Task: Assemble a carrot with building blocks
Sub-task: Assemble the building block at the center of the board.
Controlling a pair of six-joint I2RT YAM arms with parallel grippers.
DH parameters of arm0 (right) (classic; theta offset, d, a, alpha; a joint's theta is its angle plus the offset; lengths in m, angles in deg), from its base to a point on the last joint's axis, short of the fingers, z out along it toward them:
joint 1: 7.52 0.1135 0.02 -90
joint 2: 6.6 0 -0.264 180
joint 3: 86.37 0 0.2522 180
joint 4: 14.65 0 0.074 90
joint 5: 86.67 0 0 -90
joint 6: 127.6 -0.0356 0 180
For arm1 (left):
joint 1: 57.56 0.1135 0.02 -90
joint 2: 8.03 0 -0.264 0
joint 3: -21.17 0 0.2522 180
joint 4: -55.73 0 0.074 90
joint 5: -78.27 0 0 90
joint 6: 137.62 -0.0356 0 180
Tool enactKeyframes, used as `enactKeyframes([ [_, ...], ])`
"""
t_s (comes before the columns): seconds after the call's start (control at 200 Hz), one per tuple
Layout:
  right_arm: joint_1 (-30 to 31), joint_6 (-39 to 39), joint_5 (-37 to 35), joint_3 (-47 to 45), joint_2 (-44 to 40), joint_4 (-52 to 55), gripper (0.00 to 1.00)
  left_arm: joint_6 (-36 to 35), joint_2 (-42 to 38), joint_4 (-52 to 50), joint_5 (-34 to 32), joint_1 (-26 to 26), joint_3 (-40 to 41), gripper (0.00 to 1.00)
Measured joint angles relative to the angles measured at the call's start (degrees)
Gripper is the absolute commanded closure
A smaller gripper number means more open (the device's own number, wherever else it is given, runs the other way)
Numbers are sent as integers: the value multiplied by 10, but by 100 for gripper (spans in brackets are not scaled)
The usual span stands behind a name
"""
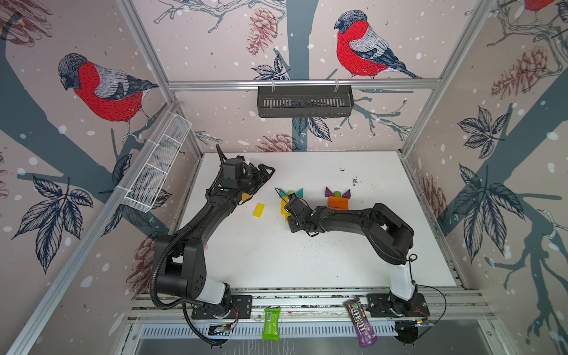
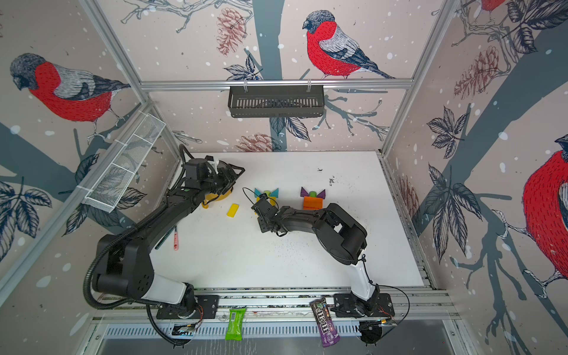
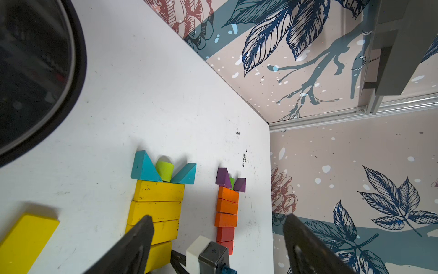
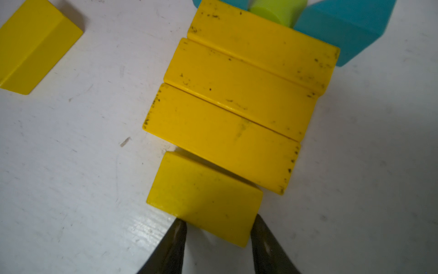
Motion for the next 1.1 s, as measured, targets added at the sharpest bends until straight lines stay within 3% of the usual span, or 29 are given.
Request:
enactKeyframes([
  [0.595,1,-12,-4,6,2,4,53,0,1,0,0,0,0,13],
  [0.745,4,-13,-5,7,0,5,47,0,0,0,0,0,0,13],
  [1.101,15,3,-38,19,-94,31,42,-2,-17,-3,-3,9,-6,13],
])
